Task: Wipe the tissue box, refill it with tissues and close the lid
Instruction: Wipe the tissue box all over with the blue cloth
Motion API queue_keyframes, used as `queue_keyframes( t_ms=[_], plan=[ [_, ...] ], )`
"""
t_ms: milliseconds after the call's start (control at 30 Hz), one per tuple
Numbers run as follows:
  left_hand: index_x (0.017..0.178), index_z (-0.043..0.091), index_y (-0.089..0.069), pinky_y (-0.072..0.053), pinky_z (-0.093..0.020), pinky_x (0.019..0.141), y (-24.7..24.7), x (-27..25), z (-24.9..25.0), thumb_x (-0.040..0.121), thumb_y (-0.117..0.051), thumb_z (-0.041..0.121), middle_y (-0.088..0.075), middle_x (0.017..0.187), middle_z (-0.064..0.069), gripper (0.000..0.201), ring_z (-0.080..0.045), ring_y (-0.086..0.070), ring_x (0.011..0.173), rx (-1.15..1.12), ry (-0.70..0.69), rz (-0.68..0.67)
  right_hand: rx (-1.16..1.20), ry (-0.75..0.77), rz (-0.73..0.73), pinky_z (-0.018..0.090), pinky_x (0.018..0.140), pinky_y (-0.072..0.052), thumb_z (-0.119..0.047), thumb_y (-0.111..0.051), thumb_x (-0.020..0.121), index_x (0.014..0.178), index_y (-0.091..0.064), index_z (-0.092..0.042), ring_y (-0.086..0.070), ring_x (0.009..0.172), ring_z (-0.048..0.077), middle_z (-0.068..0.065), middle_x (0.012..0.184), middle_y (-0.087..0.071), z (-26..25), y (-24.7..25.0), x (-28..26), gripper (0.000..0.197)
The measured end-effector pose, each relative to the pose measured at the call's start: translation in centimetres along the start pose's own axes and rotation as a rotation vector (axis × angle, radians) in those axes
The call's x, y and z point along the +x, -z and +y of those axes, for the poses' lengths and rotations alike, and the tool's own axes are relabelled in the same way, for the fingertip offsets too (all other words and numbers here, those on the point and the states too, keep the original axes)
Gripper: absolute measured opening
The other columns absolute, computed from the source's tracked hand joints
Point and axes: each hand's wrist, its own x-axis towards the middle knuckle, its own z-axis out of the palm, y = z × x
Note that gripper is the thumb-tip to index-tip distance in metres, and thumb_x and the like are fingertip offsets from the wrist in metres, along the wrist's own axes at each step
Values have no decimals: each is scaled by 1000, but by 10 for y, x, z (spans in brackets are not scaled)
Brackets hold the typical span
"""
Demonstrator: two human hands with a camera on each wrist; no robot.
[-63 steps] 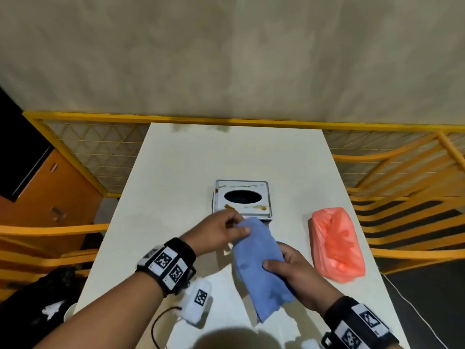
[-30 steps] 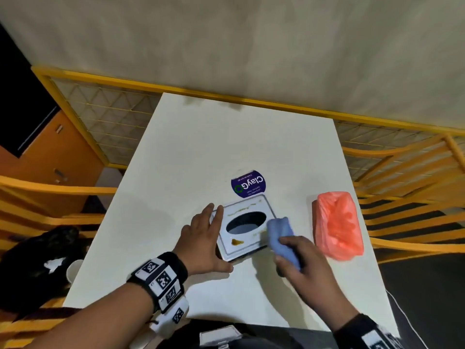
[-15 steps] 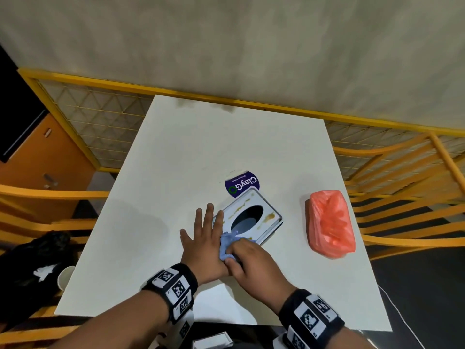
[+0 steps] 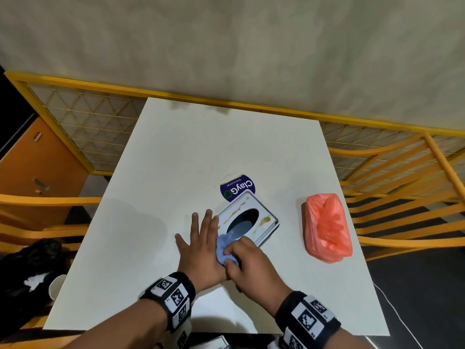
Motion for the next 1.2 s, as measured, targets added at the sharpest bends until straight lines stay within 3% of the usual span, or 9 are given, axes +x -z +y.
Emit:
queue_keyframes(
  t_ms=[133,200,400,567,633,767,867,1067,1200],
  plan=[
    [157,20,8,-11,-72,114,3,0,3,67,-39,74,23,165,6,115,-23,31,150,30,-7,40,-193,24,55,31,64,-47,-29,-49,87,93,-63,-23,-57,83,17,-2,98,-57,14,-1,4,17],
    [157,17,6,-13,-71,114,4,1,2,62,-46,83,18,166,3,127,-25,27,151,73,-24,19,-248,27,117,27,61,-41,-28,-48,85,91,-63,-21,-58,82,19,1,96,-59,25,10,10,18],
    [155,17,11,-10,-71,115,5,2,4,56,-43,90,18,166,1,134,-26,28,150,130,-22,-8,-251,-74,275,33,59,-41,-15,-57,84,86,-59,-17,-56,75,27,5,87,-54,67,49,35,4],
    [155,17,17,-8,-71,115,10,1,1,58,-41,90,24,165,2,135,-26,33,148,153,-24,-31,-104,-276,415,33,66,-34,-4,-58,87,80,-57,-11,-53,84,30,6,82,-53,84,79,43,9],
    [156,16,16,-7,-71,115,13,3,-1,57,-40,90,24,165,2,135,-26,33,148,166,-36,-36,-111,-189,463,34,69,-37,-7,-61,87,86,-62,-9,-52,86,26,4,84,-54,74,84,38,3],
    [157,17,14,-4,-70,116,15,4,-1,58,-47,85,24,165,3,135,-24,33,148,125,-60,-42,-273,150,204,34,65,-43,-20,-61,82,99,-62,-21,-53,85,22,0,91,-55,27,41,11,17],
    [157,19,11,-4,-70,117,16,4,-3,62,-59,73,19,166,4,130,-21,31,149,70,-88,-16,-392,255,57,31,56,-39,-23,-61,80,103,-61,-23,-51,76,22,-1,87,-53,12,8,2,23],
    [157,17,10,-5,-67,118,20,5,0,57,-44,86,18,166,3,134,-21,28,150,119,-85,-43,-364,196,132,35,59,-44,-25,-57,86,96,-60,-22,-52,78,25,0,86,-52,36,14,10,11],
    [156,18,16,-4,-68,118,22,5,1,55,-42,87,21,165,3,135,-22,29,150,154,-76,-59,-333,95,207,35,70,-47,-27,-50,87,98,-67,-15,-56,85,29,7,92,-58,60,33,22,23]
  ],
)
